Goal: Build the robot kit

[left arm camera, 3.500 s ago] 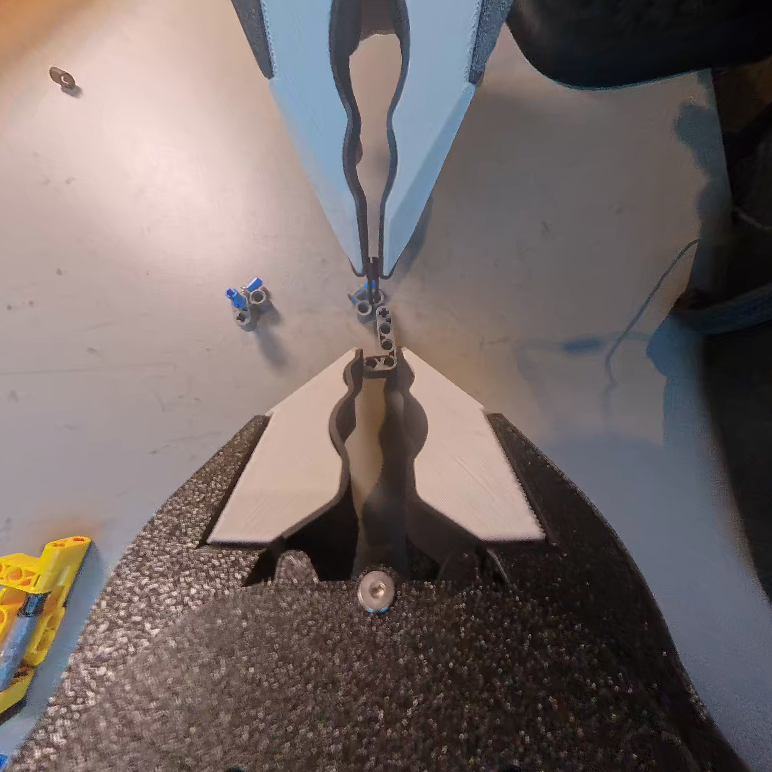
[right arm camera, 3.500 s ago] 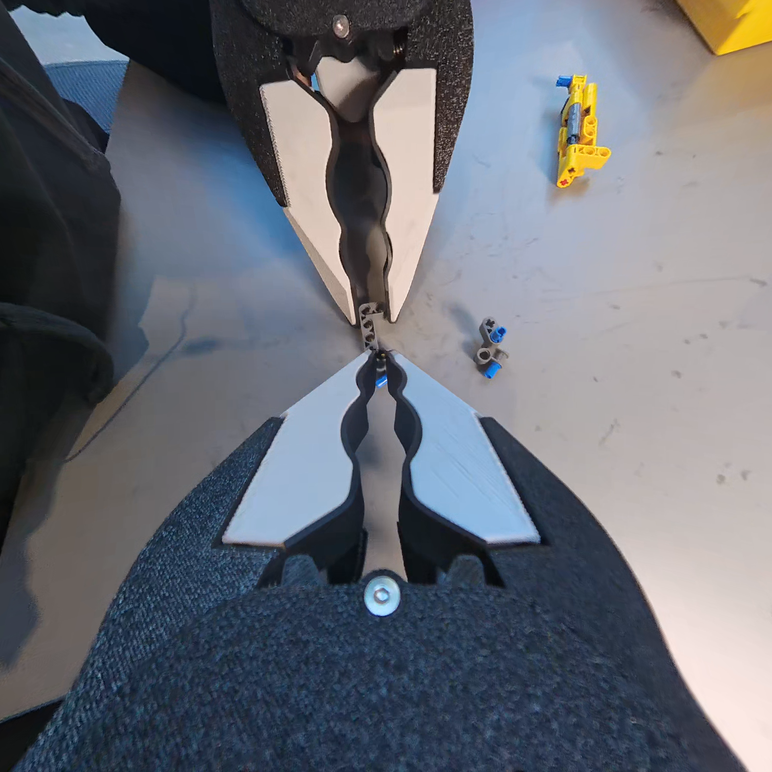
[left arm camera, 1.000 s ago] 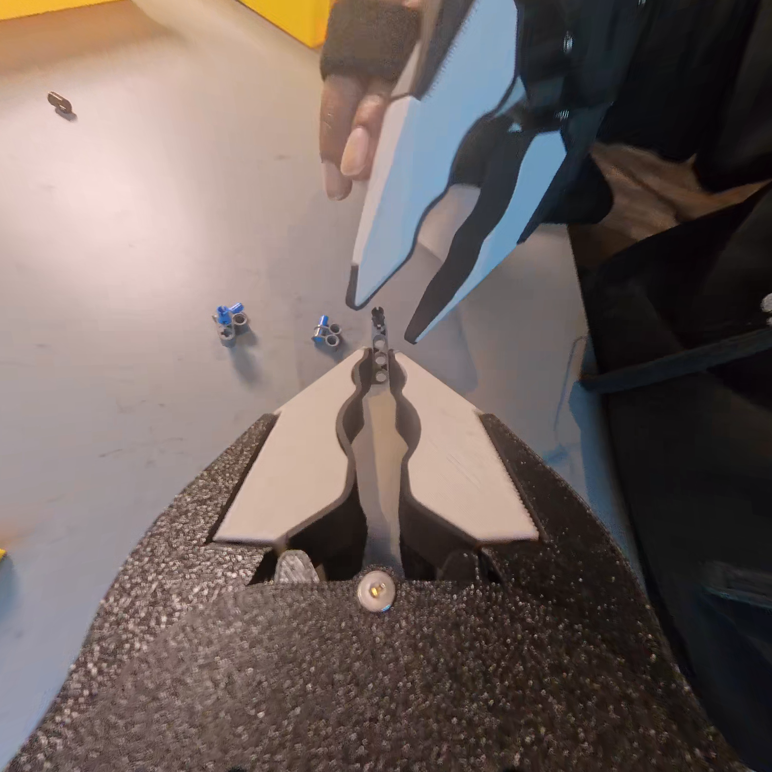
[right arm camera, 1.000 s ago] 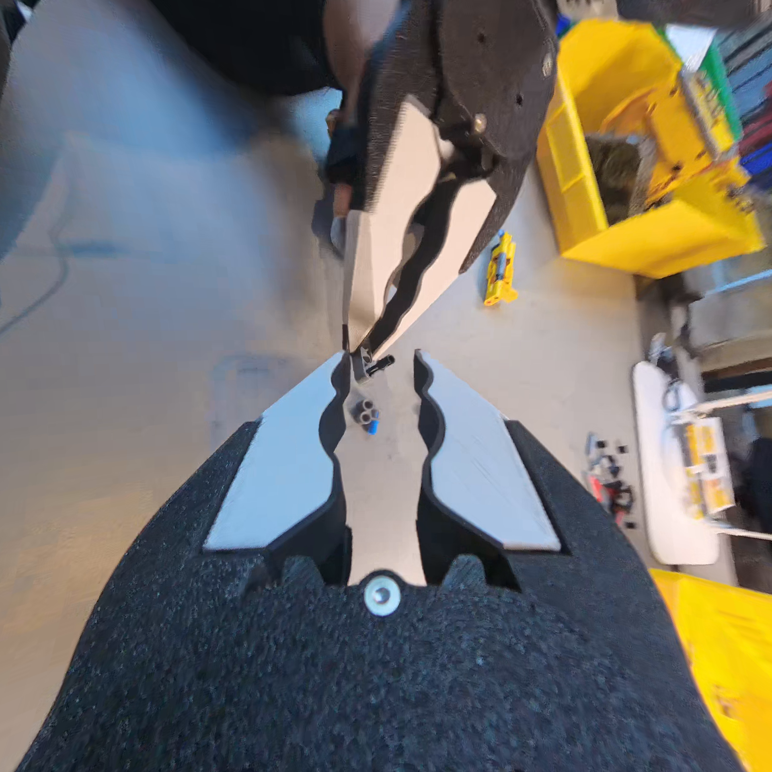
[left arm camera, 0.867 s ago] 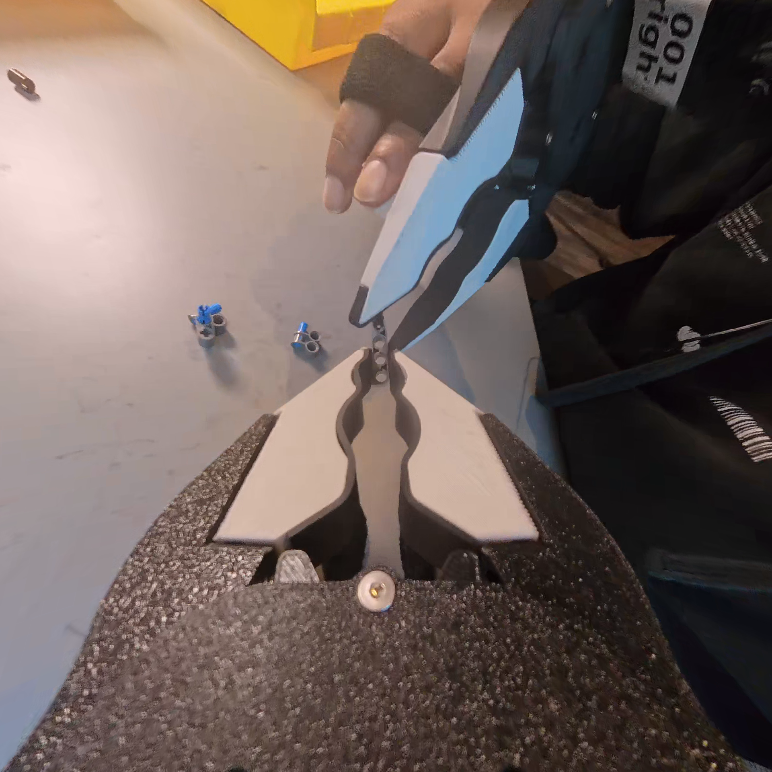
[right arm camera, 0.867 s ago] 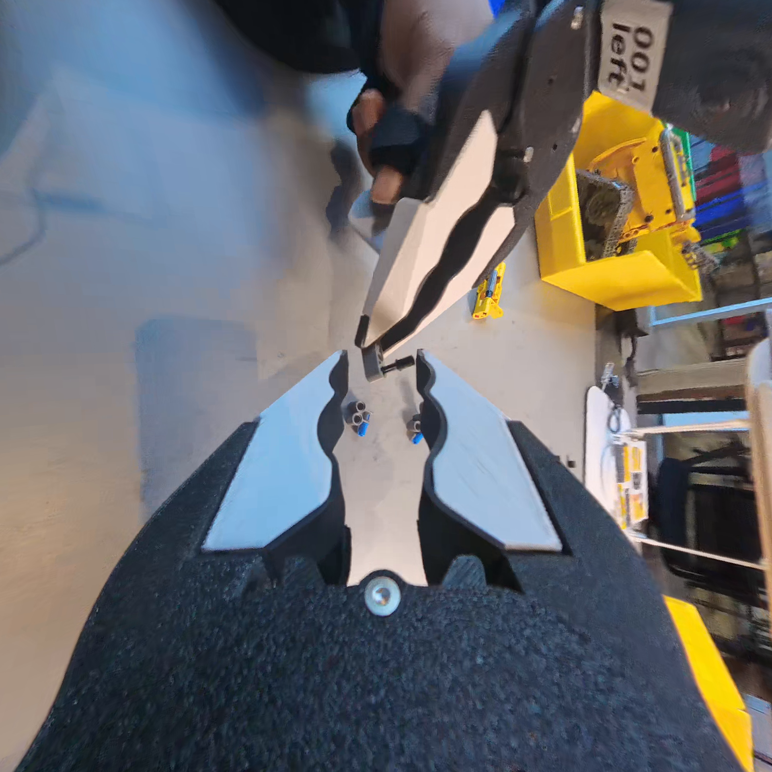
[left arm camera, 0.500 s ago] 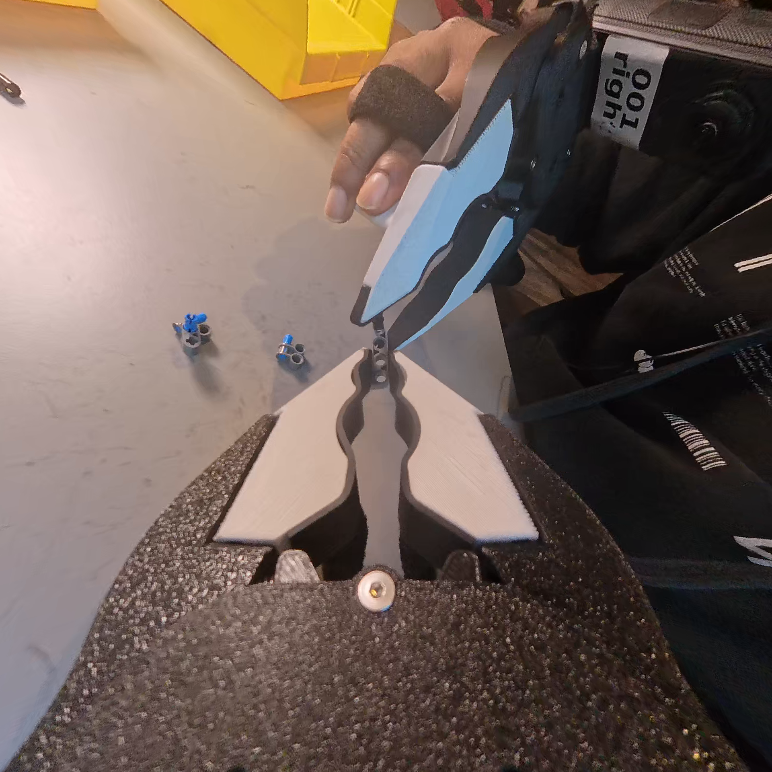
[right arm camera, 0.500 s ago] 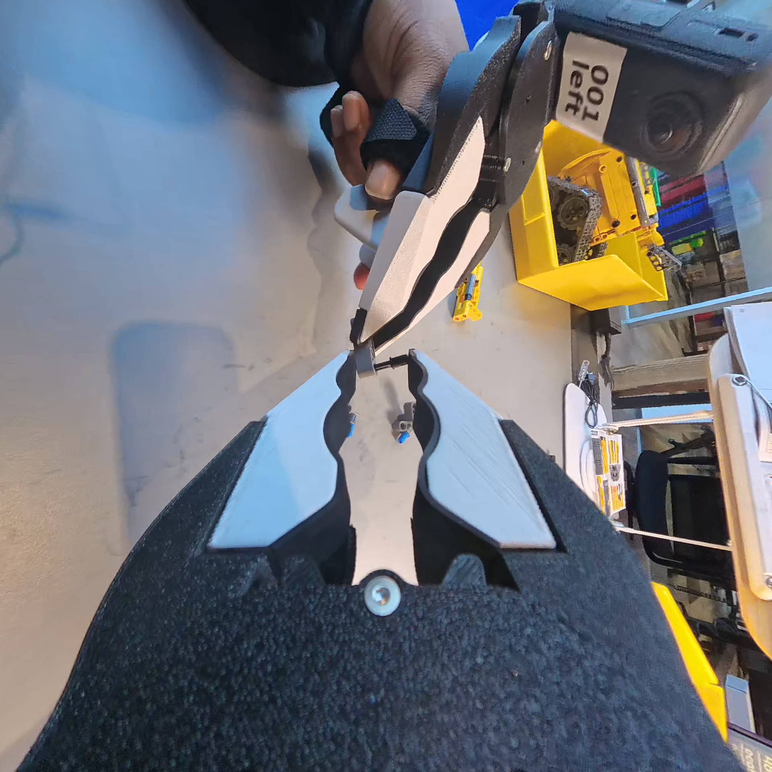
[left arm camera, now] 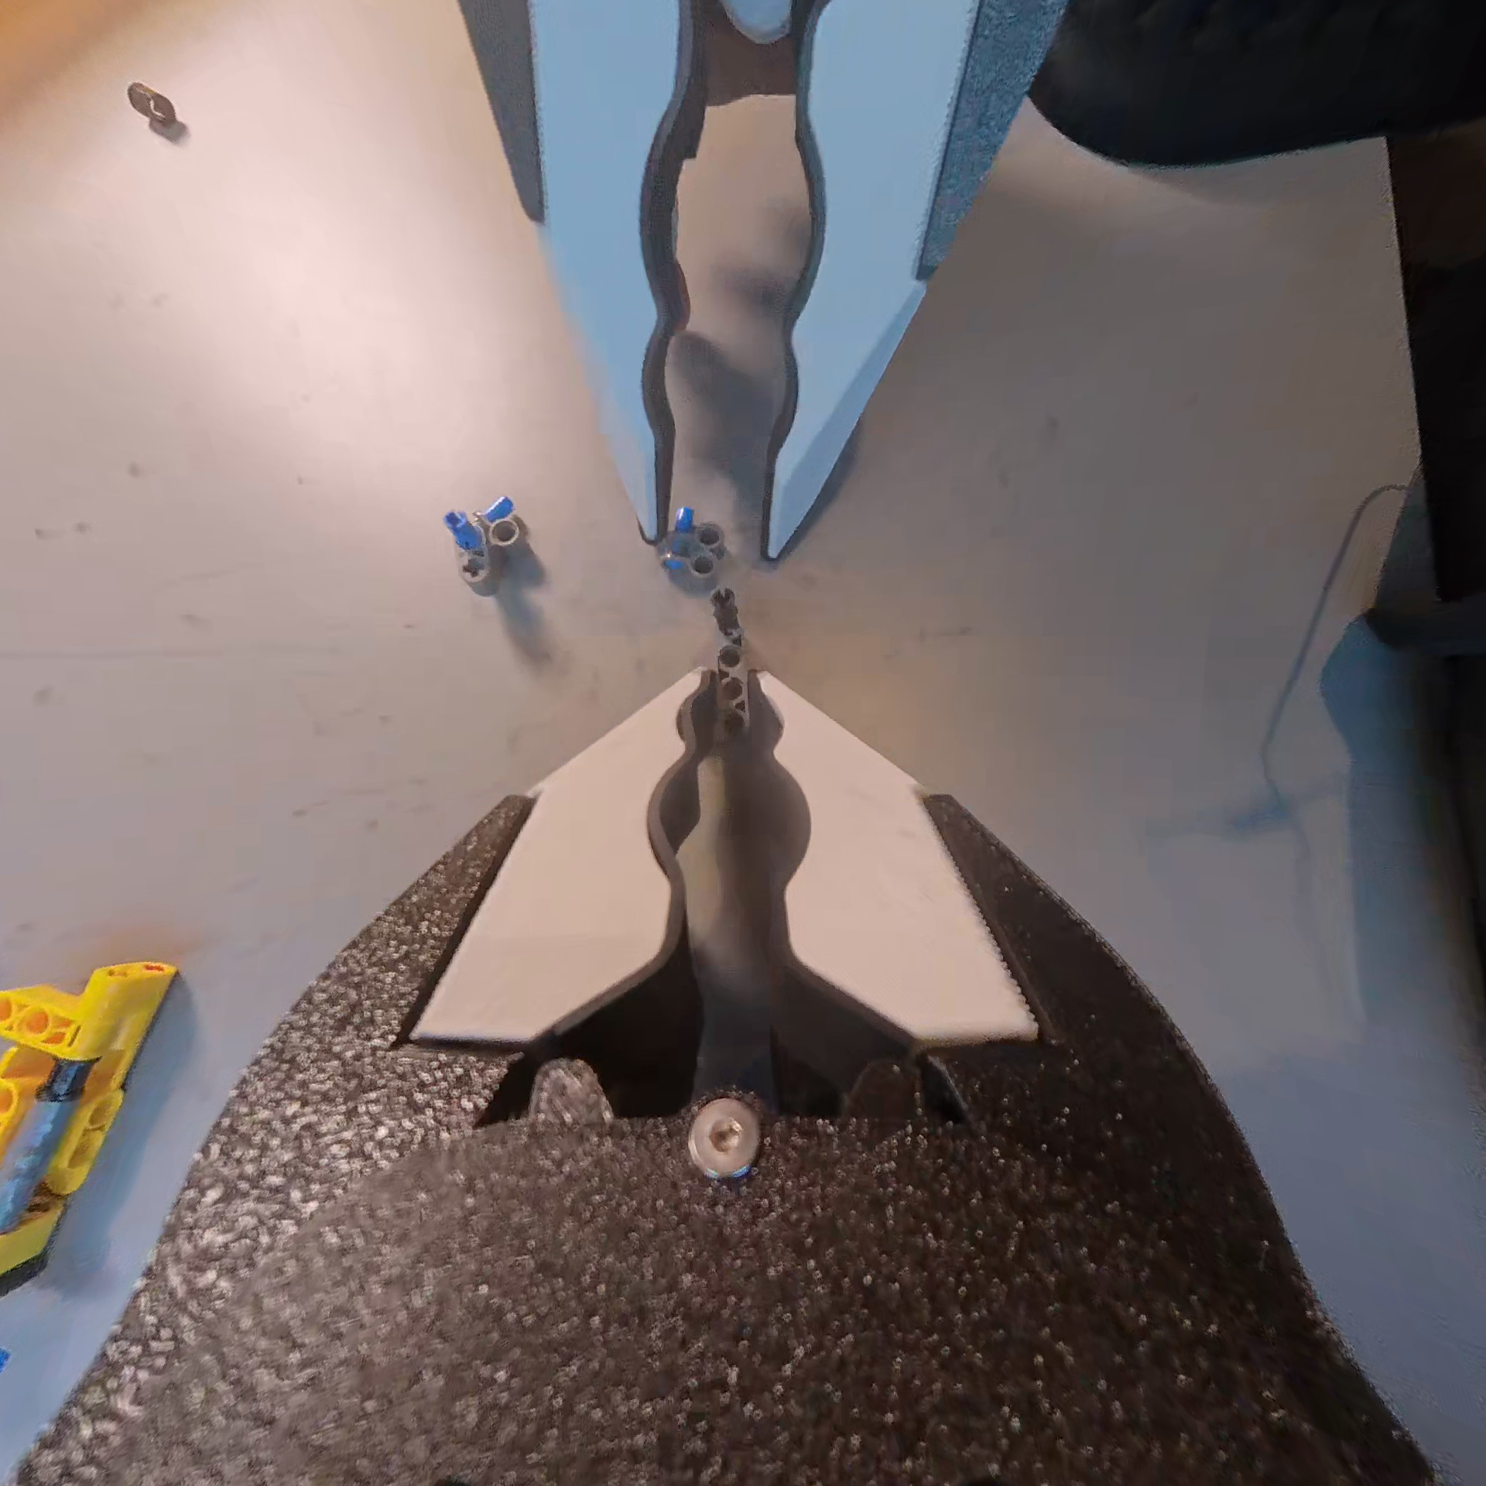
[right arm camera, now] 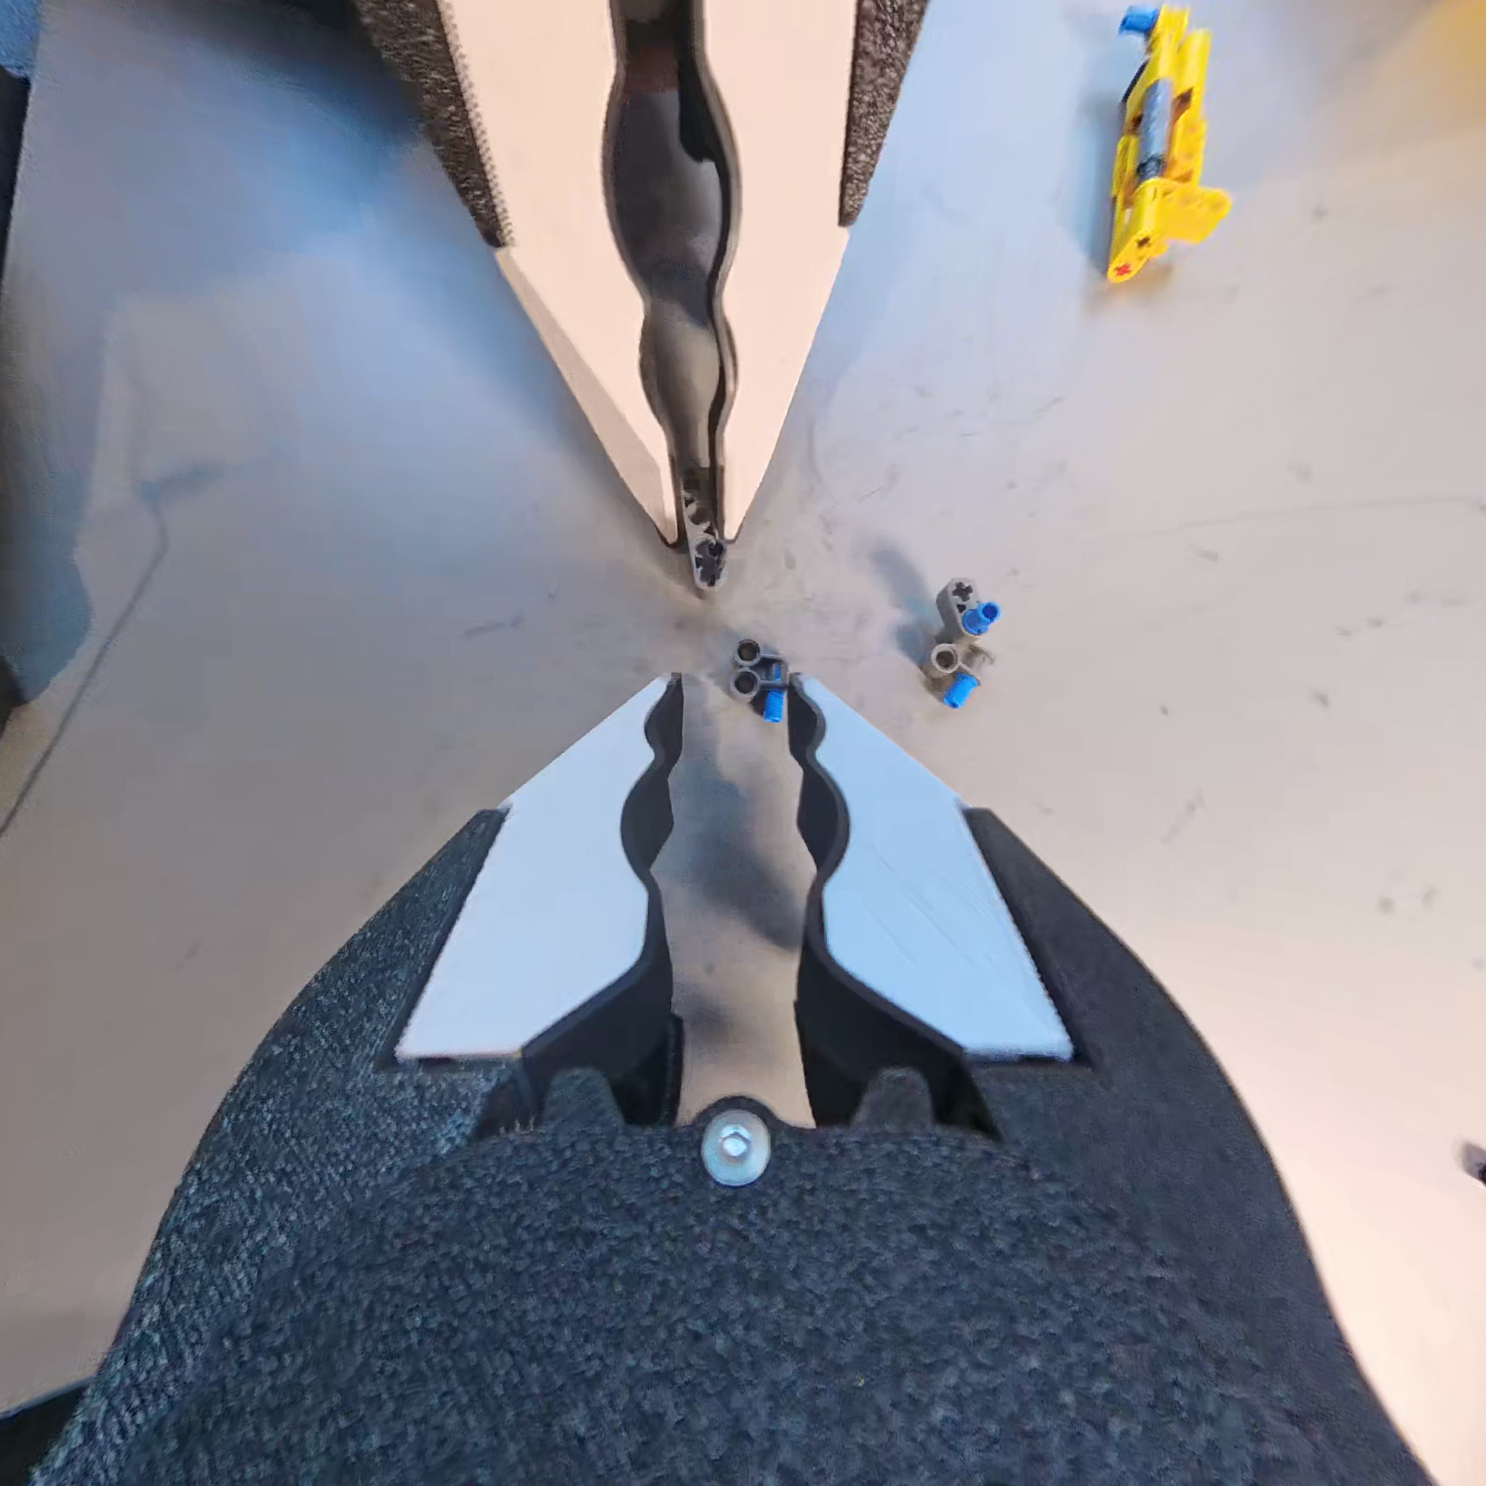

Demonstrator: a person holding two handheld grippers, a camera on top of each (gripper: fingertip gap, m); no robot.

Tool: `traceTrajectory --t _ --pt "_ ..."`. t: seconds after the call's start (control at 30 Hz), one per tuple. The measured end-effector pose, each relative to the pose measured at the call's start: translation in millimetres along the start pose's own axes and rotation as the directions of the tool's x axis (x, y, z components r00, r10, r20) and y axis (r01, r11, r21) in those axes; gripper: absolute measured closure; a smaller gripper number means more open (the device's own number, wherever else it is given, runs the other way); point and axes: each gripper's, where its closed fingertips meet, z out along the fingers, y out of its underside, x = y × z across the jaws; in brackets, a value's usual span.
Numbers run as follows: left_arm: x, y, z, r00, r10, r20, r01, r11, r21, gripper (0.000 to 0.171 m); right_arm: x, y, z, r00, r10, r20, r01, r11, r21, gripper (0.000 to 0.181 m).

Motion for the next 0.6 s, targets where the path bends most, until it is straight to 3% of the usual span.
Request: traceTrajectory --t 0.27,0.6 --pt "2 0 3 1.0 0.022 -0.008 -0.022 1.0 0.006 0.165 0 -1 5 0.998 0.029 0.052 -0.029 1.0 -0.005 0.166" --pt "0 1 2 1.0 0.027 -0.015 -0.027 0.999 0.018 0.16 -2 -24 -11 0.998 -0.035 0.044 0.029 0.992 0.121 0.166"
